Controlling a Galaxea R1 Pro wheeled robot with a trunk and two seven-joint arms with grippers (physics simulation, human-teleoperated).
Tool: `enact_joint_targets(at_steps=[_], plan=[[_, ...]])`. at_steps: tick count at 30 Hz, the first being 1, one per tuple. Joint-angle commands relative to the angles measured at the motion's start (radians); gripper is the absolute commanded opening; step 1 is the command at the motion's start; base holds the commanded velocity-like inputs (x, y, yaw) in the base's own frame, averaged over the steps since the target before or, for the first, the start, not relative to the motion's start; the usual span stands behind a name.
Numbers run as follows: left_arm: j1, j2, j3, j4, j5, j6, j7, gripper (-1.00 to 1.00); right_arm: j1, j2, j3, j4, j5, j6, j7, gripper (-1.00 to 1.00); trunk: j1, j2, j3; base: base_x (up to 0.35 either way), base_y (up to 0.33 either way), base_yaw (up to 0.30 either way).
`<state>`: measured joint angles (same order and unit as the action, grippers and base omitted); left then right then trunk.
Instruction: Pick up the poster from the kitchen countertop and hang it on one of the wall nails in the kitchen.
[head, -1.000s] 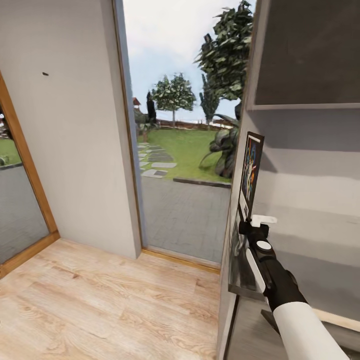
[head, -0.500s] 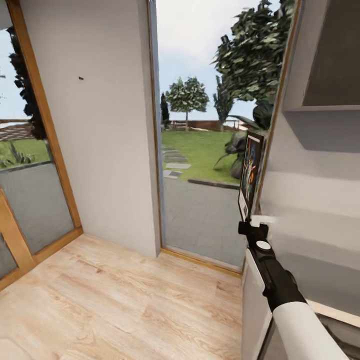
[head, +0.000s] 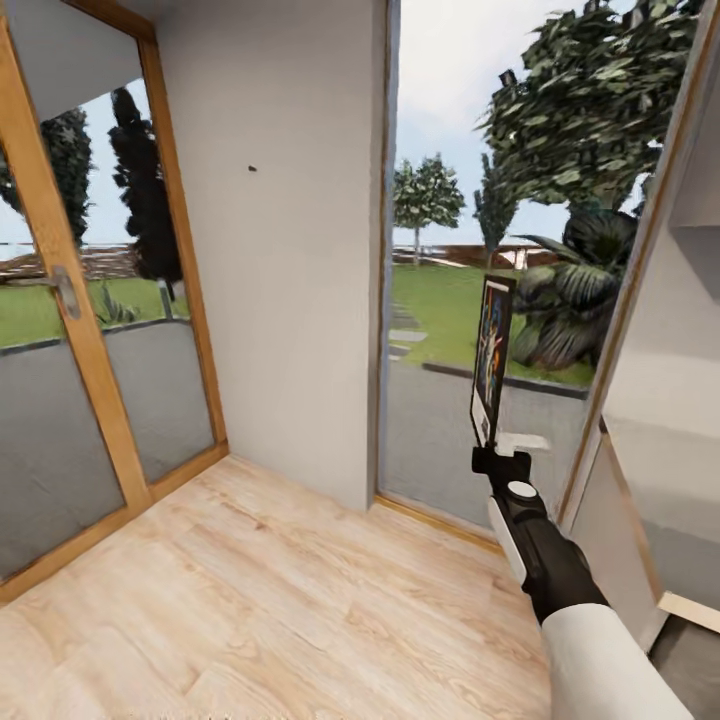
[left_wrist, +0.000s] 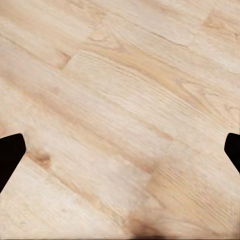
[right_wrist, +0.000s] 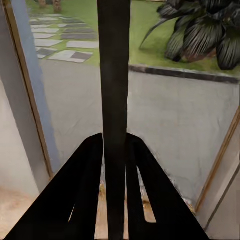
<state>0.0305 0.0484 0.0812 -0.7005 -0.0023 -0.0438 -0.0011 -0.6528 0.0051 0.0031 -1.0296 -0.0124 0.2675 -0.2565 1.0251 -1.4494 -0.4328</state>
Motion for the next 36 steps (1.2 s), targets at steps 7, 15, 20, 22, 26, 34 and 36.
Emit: enact_joint_targets(at_steps=[7, 15, 20, 22, 26, 34, 36], plan=[[0.000, 0.011, 0.001, -0.001, 0.001, -0.002, -0.002, 1.00, -0.001, 0.001, -0.002, -0.003, -0.003, 0.007, 0.134, -1.00, 0.000, -0.001, 0.001, -0.085, 0.293, 0.087], [0.000, 0.019, -0.001, -0.009, 0.004, -0.002, -0.003, 1.00, 0.096, -0.010, -0.008, -0.028, 0.000, -0.085, 0.446, -1.00, 0.000, -0.001, 0.001, -0.030, 0.108, 0.003], [0.000, 0.019, -0.010, -0.010, 0.004, -0.002, -0.004, 1.00, 0.255, -0.033, -0.032, -0.095, 0.001, -0.137, 0.713, -1.00, -0.004, 0.006, 0.004, -0.001, 0.004, 0.000], [0.000, 0.019, -0.010, -0.010, 0.005, -0.001, -0.005, 1.00, 0.262, -0.038, -0.049, -0.095, 0.002, -0.137, 0.757, -1.00, -0.012, 0.020, 0.010, 0.000, 0.000, 0.000], [0.000, 0.019, -0.011, -0.010, 0.005, -0.001, -0.006, 1.00, 0.272, -0.046, -0.076, -0.093, 0.002, -0.138, 0.821, -1.00, -0.027, 0.048, 0.023, 0.000, 0.000, 0.000], [0.000, 0.019, -0.012, -0.011, 0.005, 0.001, -0.007, 1.00, 0.275, -0.049, -0.087, -0.090, 0.002, -0.136, 0.843, -1.00, -0.058, 0.104, 0.048, 0.000, 0.000, 0.000], [0.000, 0.019, -0.012, -0.011, 0.005, 0.001, -0.007, 1.00, 0.275, -0.050, -0.087, -0.090, 0.003, -0.137, 0.843, -1.00, -0.065, 0.118, 0.054, 0.000, 0.000, 0.000]])
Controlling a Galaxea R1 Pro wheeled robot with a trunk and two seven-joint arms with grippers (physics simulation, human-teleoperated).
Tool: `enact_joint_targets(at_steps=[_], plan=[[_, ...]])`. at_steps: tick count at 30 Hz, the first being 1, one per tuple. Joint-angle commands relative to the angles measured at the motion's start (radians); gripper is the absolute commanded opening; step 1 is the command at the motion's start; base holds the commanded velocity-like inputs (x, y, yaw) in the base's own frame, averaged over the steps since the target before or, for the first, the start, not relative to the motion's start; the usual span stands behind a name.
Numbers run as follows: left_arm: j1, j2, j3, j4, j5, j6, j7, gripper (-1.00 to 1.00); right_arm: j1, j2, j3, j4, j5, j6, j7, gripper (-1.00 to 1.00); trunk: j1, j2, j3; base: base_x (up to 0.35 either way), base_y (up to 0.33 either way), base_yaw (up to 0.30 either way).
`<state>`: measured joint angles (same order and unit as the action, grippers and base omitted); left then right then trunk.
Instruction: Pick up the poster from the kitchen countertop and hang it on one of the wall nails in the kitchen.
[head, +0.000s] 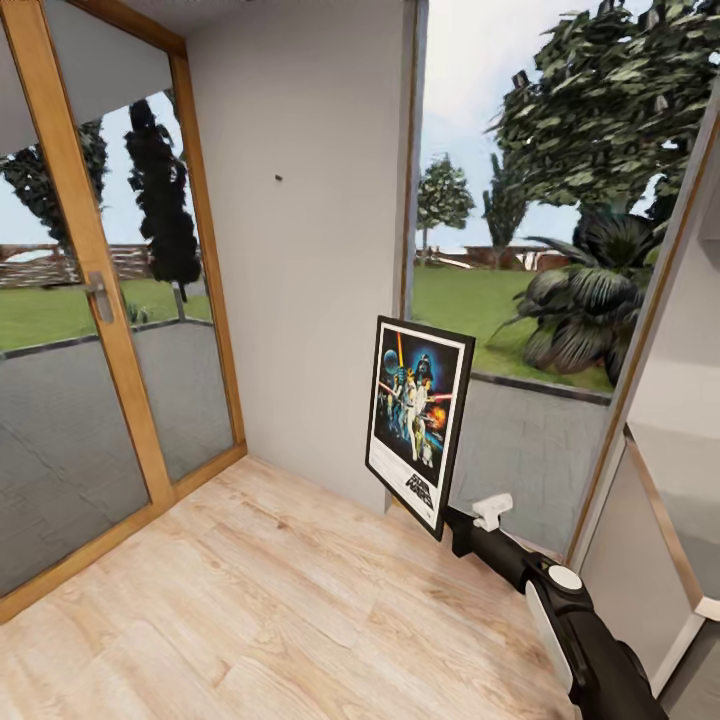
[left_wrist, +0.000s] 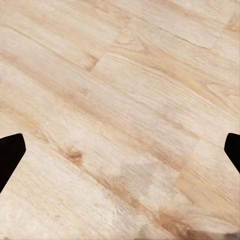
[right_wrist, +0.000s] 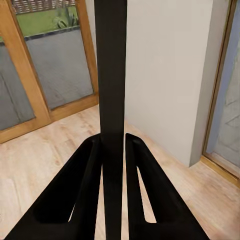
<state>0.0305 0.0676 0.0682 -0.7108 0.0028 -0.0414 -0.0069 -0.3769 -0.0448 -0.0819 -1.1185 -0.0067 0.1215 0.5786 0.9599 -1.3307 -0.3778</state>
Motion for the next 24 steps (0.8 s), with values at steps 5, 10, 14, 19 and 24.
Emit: enact_joint_targets(at_steps=[5, 10, 14, 19, 24], plan=[[0.000, 0.000, 0.002, -0.001, 0.000, -0.003, -0.001, 1.00, 0.001, 0.000, -0.002, -0.001, 0.002, -0.021, 0.006, -1.00, -0.019, 0.035, 0.015, 0.000, 0.000, 0.000], [0.000, 0.000, 0.001, -0.002, 0.000, -0.003, -0.001, 1.00, 0.019, 0.000, -0.002, -0.001, 0.003, -0.110, 0.009, -1.00, -0.038, 0.070, 0.030, 0.000, 0.000, 0.000], [0.000, 0.000, 0.001, -0.002, 0.000, -0.003, -0.001, 1.00, 0.023, 0.000, -0.002, -0.002, 0.002, -0.116, 0.010, -1.00, -0.054, 0.098, 0.043, 0.000, 0.000, 0.000], [0.000, 0.000, 0.001, -0.002, 0.000, -0.003, -0.001, 1.00, 0.025, -0.004, -0.002, -0.001, 0.001, -0.118, 0.010, -1.00, -0.073, 0.133, 0.059, 0.000, 0.000, 0.000], [0.000, 0.000, 0.001, -0.002, -0.001, -0.003, -0.001, 1.00, 0.025, -0.006, -0.002, -0.001, 0.001, -0.117, 0.010, -1.00, -0.092, 0.168, 0.074, 0.000, 0.000, 0.000]])
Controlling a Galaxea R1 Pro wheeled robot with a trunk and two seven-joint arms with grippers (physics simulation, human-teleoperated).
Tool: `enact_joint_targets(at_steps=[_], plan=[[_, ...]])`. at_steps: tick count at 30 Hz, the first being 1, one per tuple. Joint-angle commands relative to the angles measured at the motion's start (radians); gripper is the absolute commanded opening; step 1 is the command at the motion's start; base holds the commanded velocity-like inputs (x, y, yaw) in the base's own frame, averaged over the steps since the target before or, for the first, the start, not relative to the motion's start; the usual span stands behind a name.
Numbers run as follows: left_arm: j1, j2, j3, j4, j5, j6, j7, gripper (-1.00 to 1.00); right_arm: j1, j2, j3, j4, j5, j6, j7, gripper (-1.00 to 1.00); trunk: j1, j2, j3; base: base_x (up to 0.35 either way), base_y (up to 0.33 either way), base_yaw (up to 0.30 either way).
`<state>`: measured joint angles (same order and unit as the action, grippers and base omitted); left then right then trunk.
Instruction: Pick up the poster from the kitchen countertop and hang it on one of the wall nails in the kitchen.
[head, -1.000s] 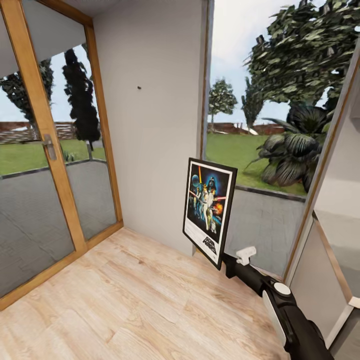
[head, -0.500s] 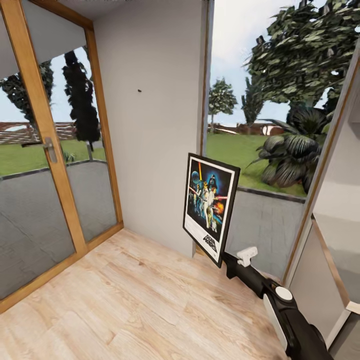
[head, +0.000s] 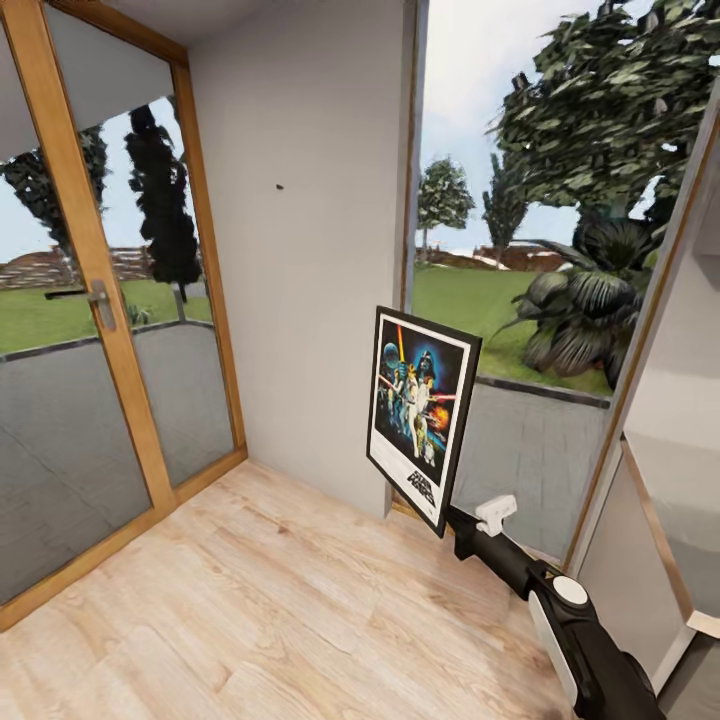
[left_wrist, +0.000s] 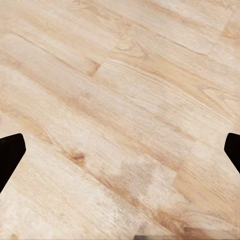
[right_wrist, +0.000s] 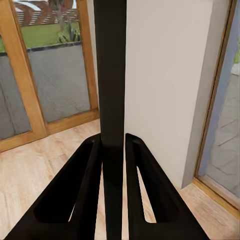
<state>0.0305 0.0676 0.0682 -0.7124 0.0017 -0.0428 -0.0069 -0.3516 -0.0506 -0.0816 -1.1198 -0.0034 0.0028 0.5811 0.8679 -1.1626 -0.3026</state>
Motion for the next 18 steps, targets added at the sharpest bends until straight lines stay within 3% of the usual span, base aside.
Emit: enact_joint_targets(at_steps=[1, 18], plan=[[0.000, 0.000, 0.001, -0.001, 0.000, -0.002, -0.001, 1.00, 0.000, 0.000, -0.002, 0.000, -0.003, 0.002, 0.008, -1.00, -0.004, 0.007, 0.002, 0.000, 0.000, 0.000], [0.000, 0.000, 0.000, -0.001, -0.002, -0.001, -0.002, 1.00, 0.000, -0.015, -0.001, 0.019, -0.003, 0.002, 0.007, -1.00, -0.069, 0.126, 0.056, 0.000, 0.000, 0.000]])
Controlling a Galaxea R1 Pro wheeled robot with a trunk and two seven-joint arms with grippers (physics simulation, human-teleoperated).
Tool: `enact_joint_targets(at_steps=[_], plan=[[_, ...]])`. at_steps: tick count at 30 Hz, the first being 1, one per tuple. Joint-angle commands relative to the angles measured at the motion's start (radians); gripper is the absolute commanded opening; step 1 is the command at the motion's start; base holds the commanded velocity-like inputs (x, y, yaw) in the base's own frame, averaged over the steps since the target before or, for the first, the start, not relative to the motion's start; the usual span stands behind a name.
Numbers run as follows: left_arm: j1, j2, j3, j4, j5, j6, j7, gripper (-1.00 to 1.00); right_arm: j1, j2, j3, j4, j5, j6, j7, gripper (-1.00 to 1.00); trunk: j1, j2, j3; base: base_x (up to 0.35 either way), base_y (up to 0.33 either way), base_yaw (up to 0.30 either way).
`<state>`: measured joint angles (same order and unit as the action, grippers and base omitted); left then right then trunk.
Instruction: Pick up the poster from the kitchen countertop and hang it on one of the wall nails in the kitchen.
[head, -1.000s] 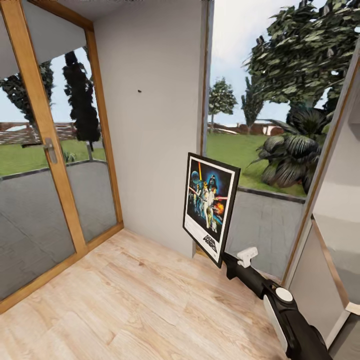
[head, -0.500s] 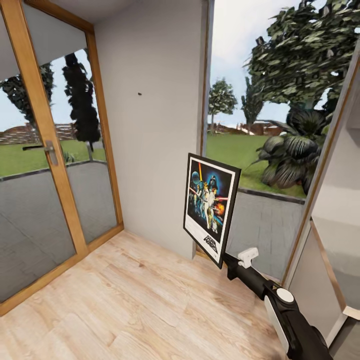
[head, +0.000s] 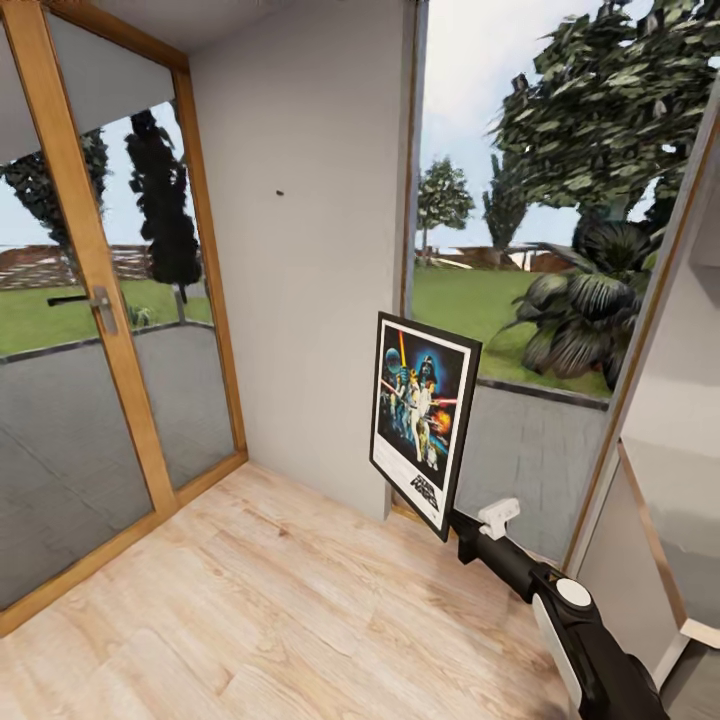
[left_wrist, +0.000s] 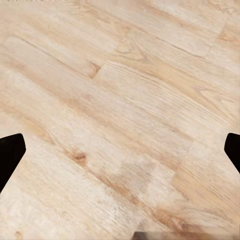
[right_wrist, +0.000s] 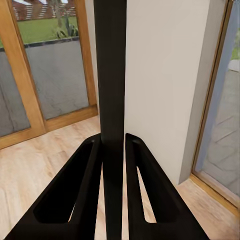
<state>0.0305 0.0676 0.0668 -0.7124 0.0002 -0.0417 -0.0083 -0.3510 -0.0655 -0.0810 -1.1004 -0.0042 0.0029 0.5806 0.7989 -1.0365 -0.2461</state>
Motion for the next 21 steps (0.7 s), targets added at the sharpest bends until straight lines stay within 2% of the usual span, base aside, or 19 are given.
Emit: enact_joint_targets(at_steps=[1, 21], plan=[[0.000, 0.000, 0.001, -0.001, 0.000, -0.002, -0.001, 1.00, -0.001, 0.000, -0.002, 0.000, -0.003, 0.002, 0.008, -1.00, -0.004, 0.007, 0.002, 0.000, 0.000, 0.000], [0.000, 0.000, -0.001, -0.001, 0.000, -0.001, -0.001, 1.00, 0.000, -0.001, -0.002, 0.002, -0.003, 0.001, 0.008, -1.00, -0.081, 0.147, 0.065, 0.000, 0.000, 0.000]])
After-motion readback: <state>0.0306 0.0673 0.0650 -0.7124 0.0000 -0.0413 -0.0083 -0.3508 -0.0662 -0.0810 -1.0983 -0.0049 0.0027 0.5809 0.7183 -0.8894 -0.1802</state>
